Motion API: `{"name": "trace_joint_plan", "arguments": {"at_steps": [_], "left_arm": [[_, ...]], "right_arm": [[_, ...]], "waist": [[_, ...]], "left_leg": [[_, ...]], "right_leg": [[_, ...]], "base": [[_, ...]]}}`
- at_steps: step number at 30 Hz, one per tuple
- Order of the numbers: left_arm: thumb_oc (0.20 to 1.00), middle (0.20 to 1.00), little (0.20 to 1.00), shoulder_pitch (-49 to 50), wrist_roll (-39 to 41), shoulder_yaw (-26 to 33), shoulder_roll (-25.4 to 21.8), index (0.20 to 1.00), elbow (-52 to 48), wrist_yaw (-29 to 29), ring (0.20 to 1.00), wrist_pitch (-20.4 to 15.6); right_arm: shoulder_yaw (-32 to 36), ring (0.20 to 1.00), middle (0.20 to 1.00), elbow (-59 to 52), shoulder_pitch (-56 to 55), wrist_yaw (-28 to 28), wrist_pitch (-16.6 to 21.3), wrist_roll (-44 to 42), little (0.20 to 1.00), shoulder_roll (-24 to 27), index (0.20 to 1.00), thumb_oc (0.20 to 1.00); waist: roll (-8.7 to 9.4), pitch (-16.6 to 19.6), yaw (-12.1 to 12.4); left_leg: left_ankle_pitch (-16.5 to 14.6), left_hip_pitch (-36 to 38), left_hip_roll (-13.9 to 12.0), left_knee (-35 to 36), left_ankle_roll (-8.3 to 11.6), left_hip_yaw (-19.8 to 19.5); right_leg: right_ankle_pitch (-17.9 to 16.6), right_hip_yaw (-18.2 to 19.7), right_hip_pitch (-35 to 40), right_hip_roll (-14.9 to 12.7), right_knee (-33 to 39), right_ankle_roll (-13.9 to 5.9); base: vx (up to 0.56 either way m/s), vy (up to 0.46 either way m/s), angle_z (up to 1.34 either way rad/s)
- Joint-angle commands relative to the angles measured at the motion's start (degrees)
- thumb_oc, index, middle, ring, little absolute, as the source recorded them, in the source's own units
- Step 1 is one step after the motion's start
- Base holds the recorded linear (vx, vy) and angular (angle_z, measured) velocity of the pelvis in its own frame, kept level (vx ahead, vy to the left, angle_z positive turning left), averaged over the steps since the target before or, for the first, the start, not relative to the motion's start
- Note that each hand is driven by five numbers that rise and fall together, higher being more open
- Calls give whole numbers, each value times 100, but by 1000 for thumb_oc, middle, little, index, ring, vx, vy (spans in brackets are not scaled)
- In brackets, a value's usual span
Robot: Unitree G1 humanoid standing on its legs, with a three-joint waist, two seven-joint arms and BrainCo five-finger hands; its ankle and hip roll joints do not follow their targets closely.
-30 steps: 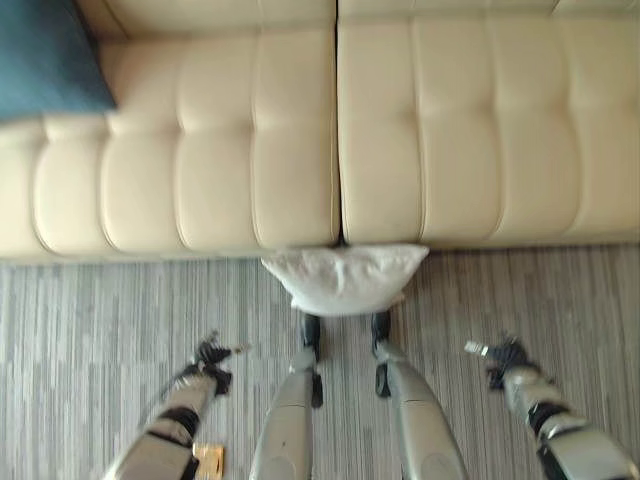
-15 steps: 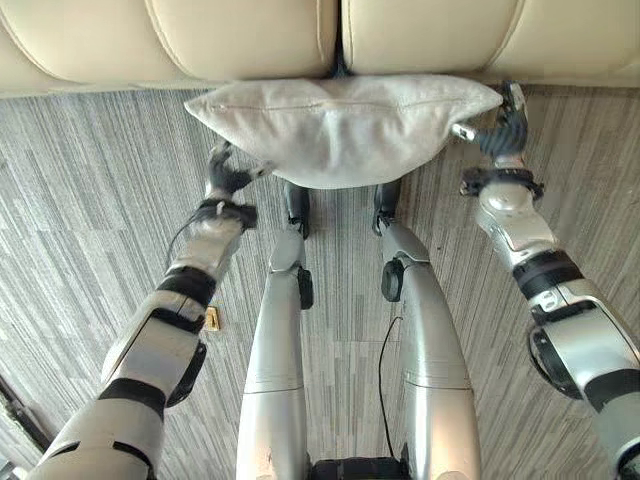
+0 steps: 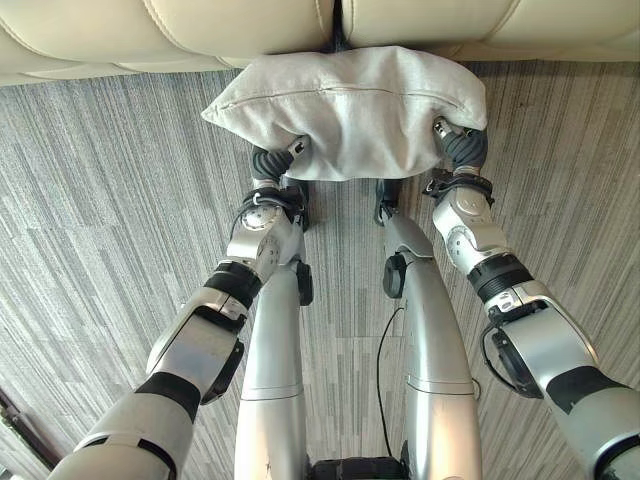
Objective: Pick up all the scattered cushions and arrange them neatly on the sofa.
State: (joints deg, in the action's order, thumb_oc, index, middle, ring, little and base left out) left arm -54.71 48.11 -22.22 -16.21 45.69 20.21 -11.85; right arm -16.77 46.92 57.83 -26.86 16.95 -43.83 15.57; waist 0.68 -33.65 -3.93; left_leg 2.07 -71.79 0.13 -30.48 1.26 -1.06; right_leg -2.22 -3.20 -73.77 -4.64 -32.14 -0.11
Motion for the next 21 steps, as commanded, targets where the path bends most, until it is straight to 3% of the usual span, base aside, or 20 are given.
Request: {"name": "trace_joint_plan", "arguments": {"at_steps": [1, 5, 12, 14, 21], "left_arm": [[200, 200, 200, 214, 390, -385, 1385, 200, -589, -1082, 200, -145], [200, 200, 200, 382, 589, -259, 1401, 200, -963, -1190, 200, -260], [200, 200, 200, 1195, -255, -349, 963, 200, -1794, -1168, 200, -312], [200, 200, 200, 1737, -680, -303, 750, 200, -2241, -1120, 200, -351], [200, 200, 200, 3147, -967, 66, 532, 200, -3013, -1191, 200, -395]], "right_arm": [[-249, 200, 200, -619, -359, 964, 514, -709, 200, -778, 200, 200], [-260, 200, 200, -988, -597, 1262, 585, -1038, 200, -864, 200, 200], [-364, 200, 200, -1943, -1654, 1647, 635, -1061, 200, -852, 200, 200], [-436, 200, 200, -2353, -2323, 1812, 555, -898, 200, -769, 200, 200], [-415, 200, 200, -3057, -3740, 2179, 262, -389, 200, -510, 200, 200]], "waist": [[-151, 797, 104], [-128, 922, 103], [-65, 1058, 163], [-25, 1128, 186], [8, 1503, 258]], "left_leg": [[-772, 107, 35, 37, -26, 88], [-671, 681, -1, 471, 26, 63], [-443, 2180, 75, 1375, 132, 31], [-198, 2788, 107, 1703, 161, 52], [-81, 4410, 48, 2442, 224, 49]], "right_leg": [[1095, -97, 279, 39, -416, -393], [977, -100, 812, 14, 17, -435], [766, -171, 2174, -12, 893, -490], [518, -239, 2791, -64, 1299, -480], [412, -314, 4474, -121, 2087, -541]], "base": [[-23, 20, -5], [-42, 12, -6], [-19, 3, -1], [-33, 11, -6], [114, 15, 3]]}}
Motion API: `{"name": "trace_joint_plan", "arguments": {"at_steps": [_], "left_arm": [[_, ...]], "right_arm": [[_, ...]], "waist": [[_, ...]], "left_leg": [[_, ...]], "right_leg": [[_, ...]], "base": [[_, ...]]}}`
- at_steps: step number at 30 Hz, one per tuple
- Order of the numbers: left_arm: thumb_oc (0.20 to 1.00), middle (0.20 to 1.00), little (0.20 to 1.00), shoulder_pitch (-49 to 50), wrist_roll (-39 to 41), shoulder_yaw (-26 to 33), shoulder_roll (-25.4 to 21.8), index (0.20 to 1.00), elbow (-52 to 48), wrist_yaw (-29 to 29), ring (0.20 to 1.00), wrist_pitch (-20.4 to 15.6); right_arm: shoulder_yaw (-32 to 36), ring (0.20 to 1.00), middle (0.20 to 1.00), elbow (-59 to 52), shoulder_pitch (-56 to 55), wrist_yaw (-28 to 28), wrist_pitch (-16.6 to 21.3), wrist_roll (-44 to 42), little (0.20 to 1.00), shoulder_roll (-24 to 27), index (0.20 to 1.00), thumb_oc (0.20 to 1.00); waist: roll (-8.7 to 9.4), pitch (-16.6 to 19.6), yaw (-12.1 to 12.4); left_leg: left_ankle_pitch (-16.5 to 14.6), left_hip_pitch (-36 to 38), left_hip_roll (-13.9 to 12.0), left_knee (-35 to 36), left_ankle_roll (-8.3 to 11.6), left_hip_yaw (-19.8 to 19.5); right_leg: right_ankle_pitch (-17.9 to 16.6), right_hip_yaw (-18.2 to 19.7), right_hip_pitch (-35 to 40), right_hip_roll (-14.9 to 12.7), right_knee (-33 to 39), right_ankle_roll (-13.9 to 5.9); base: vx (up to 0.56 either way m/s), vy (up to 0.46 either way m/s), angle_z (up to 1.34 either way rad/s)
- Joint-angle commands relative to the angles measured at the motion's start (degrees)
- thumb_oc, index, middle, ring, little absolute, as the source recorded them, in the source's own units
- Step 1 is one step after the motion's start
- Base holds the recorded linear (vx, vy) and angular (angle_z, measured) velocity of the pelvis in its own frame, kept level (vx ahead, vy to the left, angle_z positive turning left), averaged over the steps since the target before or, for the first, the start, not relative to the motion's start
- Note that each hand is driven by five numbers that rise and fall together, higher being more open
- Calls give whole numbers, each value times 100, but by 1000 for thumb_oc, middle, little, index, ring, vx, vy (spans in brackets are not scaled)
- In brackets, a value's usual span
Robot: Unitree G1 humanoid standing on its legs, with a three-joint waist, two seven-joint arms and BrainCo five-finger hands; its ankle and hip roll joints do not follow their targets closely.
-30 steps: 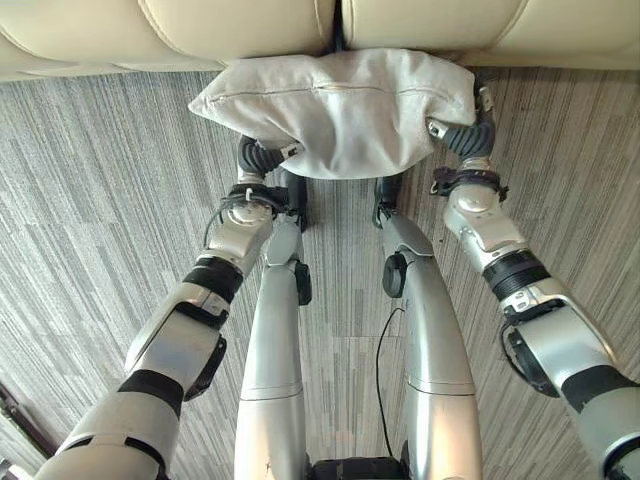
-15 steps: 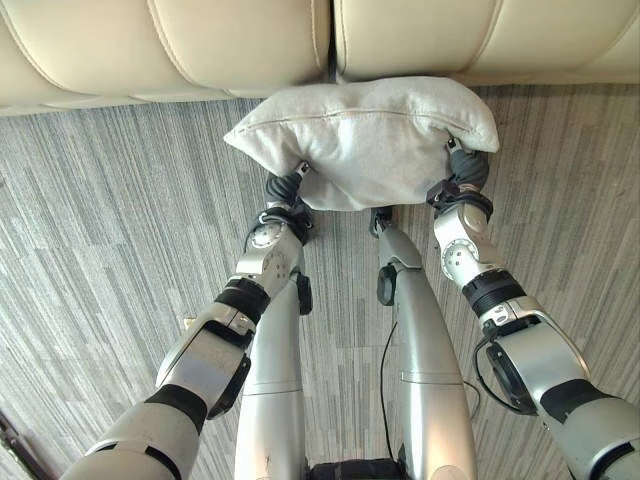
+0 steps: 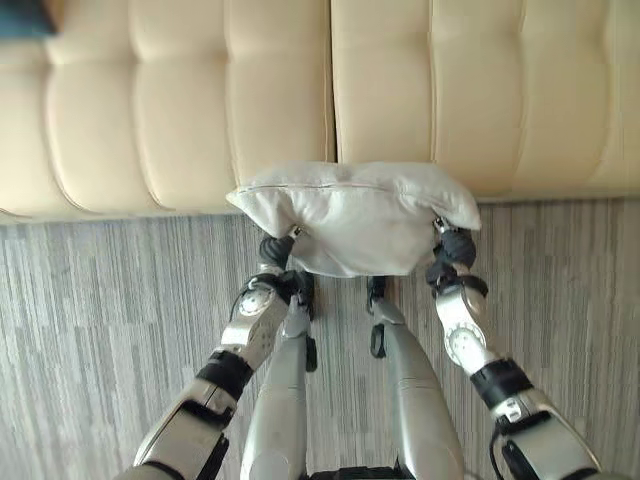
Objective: Pick up all the scattered cushions and arrange them neatly on the sofa.
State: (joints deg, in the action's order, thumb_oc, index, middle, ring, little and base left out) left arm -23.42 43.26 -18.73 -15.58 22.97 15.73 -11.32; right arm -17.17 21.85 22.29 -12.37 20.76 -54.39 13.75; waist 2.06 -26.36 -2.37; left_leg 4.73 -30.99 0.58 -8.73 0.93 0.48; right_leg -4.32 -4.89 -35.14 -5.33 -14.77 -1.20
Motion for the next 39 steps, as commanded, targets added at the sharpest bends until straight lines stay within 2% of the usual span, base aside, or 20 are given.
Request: {"name": "trace_joint_plan", "arguments": {"at_steps": [1, 2, 7, 9, 15, 18, 19, 20, 21, 22, 23, 25, 26, 27, 28, 31, 32, 35, 36, 39], "left_arm": [[200, 200, 200, 254, -527, -237, 420, 200, -824, -786, 200, -453], [200, 200, 200, 713, -634, -136, 291, 200, -1065, -882, 200, -443], [200, 200, 200, 1265, -708, 13, 113, 200, -1401, -993, 200, -433], [200, 200, 200, 1624, -709, 129, 57, 200, -1547, -1038, 200, -401], [200, 200, 200, 1902, -713, 143, 60, 200, -1661, -991, 200, -302], [200, 200, 200, 1998, -725, 125, 40, 200, -1753, -982, 200, -258], [200, 200, 200, 2031, -746, 120, 24, 200, -1745, -969, 200, -242], [200, 200, 200, 2030, -746, 120, 24, 200, -1745, -969, 200, -242], [200, 200, 200, 2011, -761, 134, -13, 200, -1775, -915, 200, -239], [200, 200, 200, 2010, -761, 134, -13, 200, -1775, -915, 200, -239], [200, 200, 200, 1985, -823, 89, 7, 200, -1709, -896, 200, -243], [200, 200, 200, 1960, -834, 73, 28, 200, -1672, -877, 200, -256], [200, 200, 200, 1920, -847, 75, 28, 200, -1680, -833, 200, -269], [200, 200, 200, 1919, -847, 75, 29, 200, -1679, -833, 200, -269], [200, 200, 200, 1886, -816, 111, 51, 200, -1708, -800, 200, -258], [200, 200, 200, 1849, -804, 142, 68, 200, -1671, -860, 200, -244], [200, 200, 200, 1919, -760, 206, 124, 200, -1630, -948, 200, -248], [200, 200, 200, 2003, -716, 250, 172, 200, -1663, -988, 200, -255], [200, 200, 200, 2060, -696, 272, 187, 200, -1677, -1017, 200, -246], [200, 200, 200, 2116, -627, 326, 226, 200, -1712, -1042, 200, -261]], "right_arm": [[-343, 200, 200, -631, -400, 837, -181, 731, 200, -258, 200, 200], [-268, 200, 200, -872, -777, 945, -267, 985, 200, -84, 200, 200], [-149, 200, 200, -1154, -1210, 1110, -385, 1238, 200, 105, 200, 200], [-35, 200, 200, -1291, -1475, 1210, -472, 1312, 200, 139, 200, 200], [-60, 200, 200, -1413, -1642, 1252, -631, 1311, 200, 85, 200, 200], [-21, 200, 200, -1615, -1755, 1252, -635, 1318, 200, 54, 200, 200], [-2, 200, 200, -1682, -1793, 1230, -630, 1376, 200, 28, 200, 200], [-1, 200, 200, -1683, -1793, 1229, -631, 1377, 200, 28, 200, 200], [4, 200, 200, -1747, -1779, 1165, -601, 1405, 200, -31, 200, 200], [4, 200, 200, -1748, -1779, 1164, -602, 1405, 200, -32, 200, 200], [-18, 200, 200, -1822, -1812, 1160, -584, 1373, 200, -121, 200, 200], [-40, 200, 200, -1830, -1817, 1150, -567, 1376, 200, -114, 200, 200], [-74, 200, 200, -1865, -1735, 1087, -544, 1408, 200, -74, 200, 200], [-75, 200, 200, -1865, -1734, 1086, -545, 1408, 200, -73, 200, 200], [-103, 200, 200, -1901, -1656, 1047, -548, 1477, 200, -56, 200, 200], [-82, 200, 200, -1912, -1631, 1008, -554, 1570, 200, -34, 200, 200], [-55, 200, 200, -1899, -1672, 1045, -569, 1591, 200, -30, 200, 200], [-22, 200, 200, -1892, -1729, 1040, -564, 1637, 200, 63, 200, 200], [17, 200, 200, -1924, -1783, 1057, -577, 1666, 200, 120, 200, 200], [65, 200, 200, -1931, -1807, 1031, -580, 1721, 200, 280, 200, 200]], "waist": [[-124, 871, 102], [-127, 1063, 93], [-124, 1433, 87], [-119, 1753, 82], [-68, 2089, 127], [-83, 2076, 135], [-109, 2002, 117], [-105, 2001, 122], [-155, 1878, 121], [-152, 1877, 125], [-180, 1818, 104], [-181, 1791, 88], [-146, 1767, 74], [-153, 1765, 71], [-72, 1771, 76], [-35, 1794, 53], [-3, 1865, 64], [-26, 1955, 44], [-35, 1965, 28], [-45, 1813, 70]], "left_leg": [[-342, 559, 3, 365, 256, -113], [-327, 1023, -34, 597, 255, -106], [-328, 1634, -58, 881, 248, -72], [-392, 2097, -42, 1008, 215, -40], [-653, 2768, 30, 1088, 75, -8], [-761, 2943, 67, 1055, -35, -12], [-809, 3032, 73, 1031, -108, 6], [-810, 3032, 77, 1029, -110, 12], [-822, 3086, 74, 1004, -178, 50], [-822, 3086, 77, 1004, -179, 55], [-846, 3192, 44, 1040, -174, 79], [-869, 3264, 30, 1079, -156, 83], [-913, 3301, 54, 1099, -130, 125], [-917, 3306, 46, 1100, -127, 120], [-1002, 3409, 94, 1121, -95, 165], [-1129, 3569, 91, 1135, -33, 200], [-1261, 3648, 71, 1059, 11, 249], [-1444, 3644, -6, 750, 85, 317], [-1532, 3589, -55, 422, 159, 355], [-1299, 2986, -94, -996, 340, 405]], "right_leg": [[613, -162, 867, -59, 453, -445], [589, -156, 1359, -65, 664, -480], [570, -137, 1989, -55, 941, -543], [581, -112, 2427, -25, 1080, -573], [687, -73, 3046, -92, 1135, -634], [821, -12, 3020, -142, 706, -692], [774, 45, 2861, -153, 161, -759], [782, 52, 2852, -157, 144, -761], [650, 68, 2644, -156, -429, -845], [656, 74, 2635, -159, -442, -846], [675, -6, 2381, -84, -732, -820], [754, -63, 2259, -15, -691, -760], [738, -296, 2090, 40, -280, -693], [736, -304, 2100, 47, -270, -690], [566, -749, 1972, 40, 319, -659], [511, -1034, 2052, 14, 860, -664], [473, -1011, 2270, 64, 997, -579], [502, -1054, 2474, 102, 1083, -500], [556, -1028, 2581, 123, 1102, -451], [648, -964, 2816, 128, 1166, -286]], "base": [[260, 66, -6], [187, 55, -2], [170, 66, -4], [176, 112, -2], [139, 110, -5], [70, 124, -4], [23, 118, -8], [3, 128, -15], [-10, 59, -11], [32, 84, -22], [40, 25, -14], [98, -12, -10], [114, -46, -6], [184, -132, -1], [120, -91, -7], [225, -164, -8], [249, -159, 8], [237, -133, 4], [244, -153, -4], [129, -125, -1]]}}
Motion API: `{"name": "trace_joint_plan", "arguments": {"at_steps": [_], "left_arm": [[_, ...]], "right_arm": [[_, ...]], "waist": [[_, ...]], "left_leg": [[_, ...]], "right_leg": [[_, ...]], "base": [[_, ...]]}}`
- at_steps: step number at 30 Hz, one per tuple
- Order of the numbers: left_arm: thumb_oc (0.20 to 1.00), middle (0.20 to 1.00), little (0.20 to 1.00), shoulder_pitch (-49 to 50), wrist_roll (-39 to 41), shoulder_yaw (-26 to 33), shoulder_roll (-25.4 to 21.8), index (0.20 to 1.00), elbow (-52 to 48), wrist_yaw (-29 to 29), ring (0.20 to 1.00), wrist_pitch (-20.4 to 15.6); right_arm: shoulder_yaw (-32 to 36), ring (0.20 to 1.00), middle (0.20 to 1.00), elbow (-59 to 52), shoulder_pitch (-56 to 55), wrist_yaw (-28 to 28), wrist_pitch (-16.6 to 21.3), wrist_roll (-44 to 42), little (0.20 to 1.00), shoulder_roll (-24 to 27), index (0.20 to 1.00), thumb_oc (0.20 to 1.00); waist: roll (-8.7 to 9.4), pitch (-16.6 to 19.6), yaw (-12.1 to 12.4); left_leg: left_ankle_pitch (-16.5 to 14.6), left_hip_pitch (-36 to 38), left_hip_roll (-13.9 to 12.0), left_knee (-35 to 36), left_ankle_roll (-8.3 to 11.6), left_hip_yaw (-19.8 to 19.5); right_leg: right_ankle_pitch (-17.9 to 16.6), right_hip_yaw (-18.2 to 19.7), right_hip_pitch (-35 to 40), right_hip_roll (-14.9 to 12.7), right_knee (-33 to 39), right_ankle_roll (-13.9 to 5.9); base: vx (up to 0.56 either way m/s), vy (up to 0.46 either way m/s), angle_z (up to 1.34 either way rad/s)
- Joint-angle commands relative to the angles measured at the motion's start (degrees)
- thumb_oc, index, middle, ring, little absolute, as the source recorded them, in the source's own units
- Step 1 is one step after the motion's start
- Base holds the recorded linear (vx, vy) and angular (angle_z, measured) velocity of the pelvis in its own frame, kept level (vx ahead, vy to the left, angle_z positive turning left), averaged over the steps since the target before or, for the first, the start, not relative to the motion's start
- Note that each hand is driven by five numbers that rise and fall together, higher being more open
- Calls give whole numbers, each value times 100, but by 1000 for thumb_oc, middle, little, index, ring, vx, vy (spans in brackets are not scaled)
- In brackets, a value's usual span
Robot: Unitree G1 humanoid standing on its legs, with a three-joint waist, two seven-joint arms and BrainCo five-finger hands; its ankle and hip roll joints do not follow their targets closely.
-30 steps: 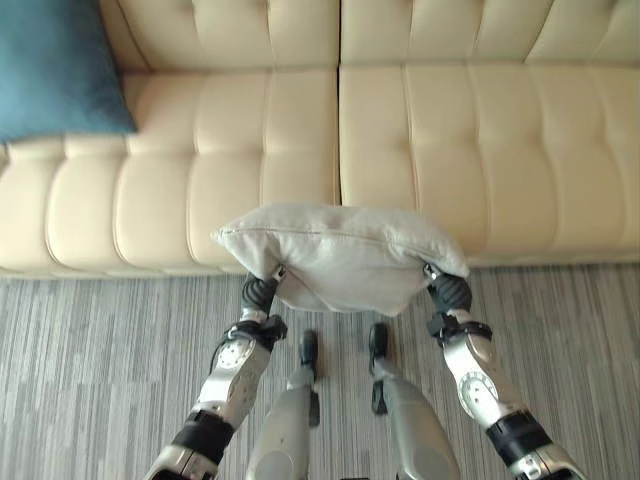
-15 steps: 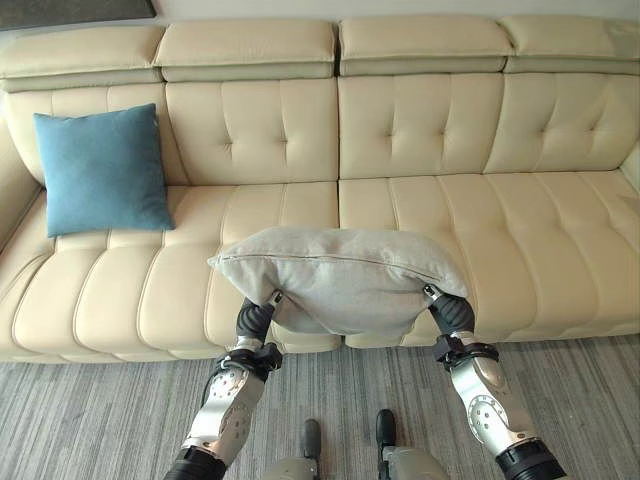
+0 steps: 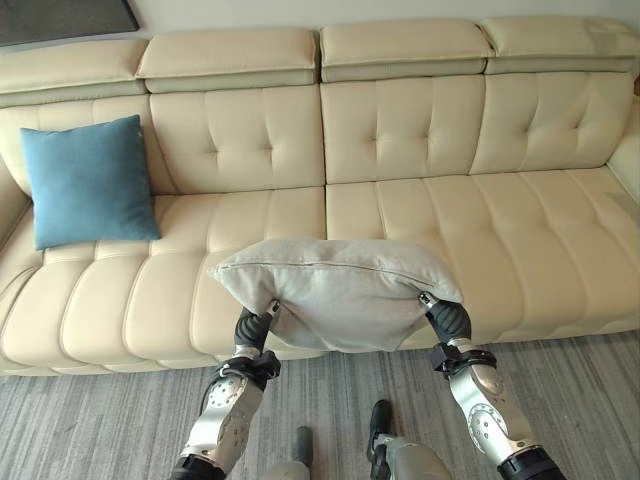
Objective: Pick up all the scattered cushions and arrange them neatly on the sofa.
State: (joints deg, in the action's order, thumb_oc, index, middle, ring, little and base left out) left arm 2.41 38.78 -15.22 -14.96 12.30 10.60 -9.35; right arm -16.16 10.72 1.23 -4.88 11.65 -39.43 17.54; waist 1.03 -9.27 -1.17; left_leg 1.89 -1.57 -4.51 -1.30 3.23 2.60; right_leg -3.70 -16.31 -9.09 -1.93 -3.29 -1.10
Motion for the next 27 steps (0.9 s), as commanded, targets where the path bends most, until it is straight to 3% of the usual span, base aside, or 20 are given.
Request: {"name": "trace_joint_plan", "arguments": {"at_steps": [1, 4, 6, 7, 9, 13, 17, 22, 23, 24, 27], "left_arm": [[200, 200, 200, -483, -174, 3, 195, 200, -632, -502, 200, -471], [200, 200, 200, -472, -181, 60, 200, 200, -655, -481, 200, -484], [200, 200, 200, -416, -203, 80, 196, 200, -680, -471, 200, -454], [200, 200, 200, -394, -221, 73, 195, 200, -693, -475, 200, -435], [200, 200, 200, -380, -228, 44, 196, 200, -738, -460, 200, -403], [200, 200, 200, -509, -286, 20, 185, 200, -738, -393, 200, -416], [200, 200, 200, -417, -346, -53, 126, 200, -769, -461, 200, -402], [200, 200, 200, -320, -447, -59, -50, 200, -836, -537, 200, -341], [200, 200, 200, -319, -459, -49, -85, 200, -844, -544, 200, -326], [200, 200, 200, -331, -483, -37, -155, 200, -869, -505, 200, -312], [200, 200, 200, -379, -503, -26, -206, 200, -876, -457, 200, -334]], "right_arm": [[-27, 200, 200, -805, 325, 256, 325, 246, 200, -62, 200, 200], [9, 200, 200, -819, 342, 208, 276, 351, 200, 6, 200, 200], [37, 200, 200, -835, 354, 208, 280, 355, 200, 20, 200, 200], [43, 200, 200, -841, 367, 204, 290, 354, 200, 19, 200, 200], [8, 200, 200, -842, 401, 206, 295, 367, 200, 22, 200, 200], [88, 200, 200, -850, 480, 63, 324, 398, 200, -5, 200, 200], [41, 200, 200, -943, 380, 153, 302, 532, 200, -74, 200, 200], [65, 200, 200, -956, 193, 234, 207, 572, 200, -215, 200, 200], [73, 200, 200, -954, 162, 257, 196, 569, 200, -252, 200, 200], [108, 200, 200, -1012, 150, 272, 178, 575, 200, -322, 200, 200], [101, 200, 200, -1054, 197, 255, 201, 574, 200, -420, 200, 200]], "waist": [[79, 86, -46], [108, 13, 9], [157, 6, 76], [149, -8, 130], [34, 28, 237], [17, -25, 360], [-61, 201, 357], [76, 353, 388], [88, 358, 375], [88, 298, 332], [53, 217, 301]], "left_leg": [[-859, -212, 442, -2100, 152, 164], [-806, -691, 387, -2446, 113, 220], [-1025, -893, 387, -2116, 1, 251], [-993, -983, 366, -1855, -10, 211], [-270, -1097, 226, -692, 94, 7], [103, -1465, 62, -58, 194, 200], [327, -1091, 41, 169, 168, 136], [123, -758, 213, 172, -39, 254], [70, -684, 251, 177, -91, 255], [-21, -554, 329, 199, -217, 258], [-54, -489, 365, 248, -313, 260]], "right_leg": [[633, 176, 237, -232, 46, -243], [787, 216, 423, -272, 101, -182], [839, 283, 535, -323, 166, -224], [857, 321, 633, -312, 210, -253], [934, 356, 788, -211, 323, -295], [1136, 398, 1077, -202, 334, -290], [1237, 496, 1310, -247, 232, -368], [1276, 592, 1341, -484, -72, -511], [1254, 611, 1276, -531, -290, -549], [1091, 712, 951, -635, -1020, -679], [914, 864, 543, -683, -1691, -756]], "base": [[102, -93, 6], [122, -46, -6], [196, 16, 3], [281, 94, -6], [247, 110, -2], [173, 104, -6], [273, 210, -20], [177, 163, -8], [153, 276, 9], [91, 216, 16], [11, 144, 9]]}}
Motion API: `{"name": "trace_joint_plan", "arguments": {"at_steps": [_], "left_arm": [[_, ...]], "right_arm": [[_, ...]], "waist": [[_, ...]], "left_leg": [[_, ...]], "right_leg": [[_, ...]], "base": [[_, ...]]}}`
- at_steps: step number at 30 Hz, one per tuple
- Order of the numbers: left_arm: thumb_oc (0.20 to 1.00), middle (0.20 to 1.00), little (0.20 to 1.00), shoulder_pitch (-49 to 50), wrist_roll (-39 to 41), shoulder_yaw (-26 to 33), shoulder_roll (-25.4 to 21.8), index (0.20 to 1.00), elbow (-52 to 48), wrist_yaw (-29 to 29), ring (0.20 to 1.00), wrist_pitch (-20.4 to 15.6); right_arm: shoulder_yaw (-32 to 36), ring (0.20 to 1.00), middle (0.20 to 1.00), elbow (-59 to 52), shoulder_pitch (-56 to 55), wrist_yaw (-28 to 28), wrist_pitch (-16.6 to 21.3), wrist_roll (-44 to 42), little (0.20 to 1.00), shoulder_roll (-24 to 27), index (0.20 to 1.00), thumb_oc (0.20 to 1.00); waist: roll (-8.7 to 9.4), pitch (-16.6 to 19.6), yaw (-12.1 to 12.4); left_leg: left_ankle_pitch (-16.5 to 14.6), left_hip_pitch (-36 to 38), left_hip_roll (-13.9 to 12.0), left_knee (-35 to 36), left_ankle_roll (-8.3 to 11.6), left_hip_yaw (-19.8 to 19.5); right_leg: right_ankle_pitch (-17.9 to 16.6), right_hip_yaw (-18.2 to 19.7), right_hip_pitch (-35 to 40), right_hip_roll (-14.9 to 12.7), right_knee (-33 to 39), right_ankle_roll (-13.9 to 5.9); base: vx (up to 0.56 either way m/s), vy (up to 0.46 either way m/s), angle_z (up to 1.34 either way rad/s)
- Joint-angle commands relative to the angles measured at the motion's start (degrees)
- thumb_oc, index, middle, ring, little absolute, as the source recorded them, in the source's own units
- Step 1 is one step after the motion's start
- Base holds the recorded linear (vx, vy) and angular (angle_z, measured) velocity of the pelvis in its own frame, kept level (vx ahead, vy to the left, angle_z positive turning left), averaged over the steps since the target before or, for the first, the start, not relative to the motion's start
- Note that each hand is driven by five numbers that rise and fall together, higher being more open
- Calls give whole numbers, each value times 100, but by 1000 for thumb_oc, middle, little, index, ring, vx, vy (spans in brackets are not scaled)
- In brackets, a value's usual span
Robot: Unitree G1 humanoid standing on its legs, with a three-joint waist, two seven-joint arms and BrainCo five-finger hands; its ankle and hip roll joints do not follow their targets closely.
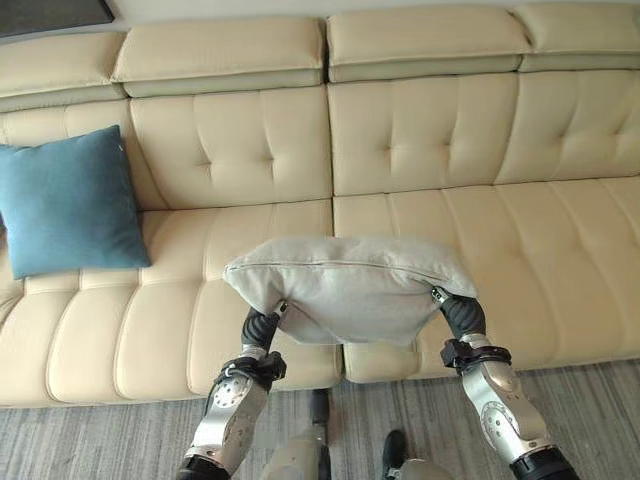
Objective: Pick up all the scattered cushions and arrange them neatly on the sofa.
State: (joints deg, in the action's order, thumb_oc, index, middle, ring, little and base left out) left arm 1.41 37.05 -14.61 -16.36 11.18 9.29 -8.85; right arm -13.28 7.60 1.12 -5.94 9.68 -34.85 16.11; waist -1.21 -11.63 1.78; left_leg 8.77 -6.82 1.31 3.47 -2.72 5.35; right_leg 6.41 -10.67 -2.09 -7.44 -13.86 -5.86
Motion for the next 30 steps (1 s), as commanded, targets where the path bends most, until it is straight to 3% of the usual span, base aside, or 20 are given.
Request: {"name": "trace_joint_plan", "arguments": {"at_steps": [1, 2, 4, 6, 9, 11, 17, 23, 30], "left_arm": [[200, 200, 200, -278, -330, -87, -67, 200, -764, -327, 200, -384], [200, 200, 200, -346, -386, -114, -87, 200, -773, -314, 200, -415], [200, 200, 200, -393, -380, -124, -65, 200, -772, -330, 200, -461], [200, 200, 200, -470, -441, -127, -73, 200, -726, -294, 200, -491], [200, 200, 200, -613, -470, -150, -5, 200, -648, -299, 200, -508], [200, 200, 200, -896, -508, -188, 50, 200, -440, -229, 200, -619], [200, 200, 200, -1525, -600, -260, 0, 200, -95, 18, 200, -728], [200, 200, 200, -2329, -607, -395, -117, 200, 365, 336, 200, -797], [200, 200, 200, -3408, -492, -571, -370, 200, 1064, 623, 200, -896]], "right_arm": [[-187, 200, 200, -743, 208, 361, 398, 117, 200, -277, 200, 200], [-211, 200, 200, -794, 256, 353, 435, 94, 200, -345, 200, 200], [-236, 200, 200, -798, 335, 339, 465, 105, 200, -328, 200, 200], [-239, 200, 200, -716, 461, 197, 492, 255, 200, -271, 200, 200], [-306, 200, 200, -713, 578, 260, 498, 236, 200, -275, 200, 200], [-379, 200, 200, -574, 919, 144, 550, 298, 200, -282, 200, 200], [-608, 200, 200, -174, 1635, -24, 573, 312, 200, -229, 200, 200], [-825, 200, 200, 363, 2366, -201, 532, 249, 200, -213, 200, 200], [-1042, 200, 200, 1182, 3286, -516, 447, 213, 200, -203, 200, 200]], "waist": [[279, 456, 8], [238, 426, -44], [217, 416, -104], [299, 401, -172], [361, 450, -179], [357, 639, -146], [376, 730, -114], [445, 588, -79], [509, 219, -62]], "left_leg": [[-742, 33, -216, -229, 281, -13], [-776, 153, -212, -143, 258, -42], [-779, 226, -174, -94, 264, -103], [-846, 304, -38, -94, 268, -174], [-877, 373, 23, -95, 269, -249], [-914, 481, -3, 87, 288, -193], [-968, 597, -46, 153, 349, -248], [-972, 471, -105, 153, 417, -321], [-819, -156, -153, 83, 464, -411]], "right_leg": [[-95, 304, -163, -134, -639, -280], [-56, 427, -447, -13, -803, -192], [16, 534, -596, 198, -441, -104], [-105, 677, -572, 396, 513, -38], [-228, 804, -403, 419, 810, -47], [-352, 704, -223, 397, 1157, -58], [-367, 581, 46, 396, 1451, -25], [-363, 508, 10, 413, 1573, -14], [-420, 502, -603, 468, 1452, 1]], "base": [[49, 67, 13], [87, 79, 14], [106, 53, 9], [120, -23, 6], [114, -25, 25], [179, -39, 24], [138, -31, -4], [34, -33, 7], [-45, -33, 8]]}}
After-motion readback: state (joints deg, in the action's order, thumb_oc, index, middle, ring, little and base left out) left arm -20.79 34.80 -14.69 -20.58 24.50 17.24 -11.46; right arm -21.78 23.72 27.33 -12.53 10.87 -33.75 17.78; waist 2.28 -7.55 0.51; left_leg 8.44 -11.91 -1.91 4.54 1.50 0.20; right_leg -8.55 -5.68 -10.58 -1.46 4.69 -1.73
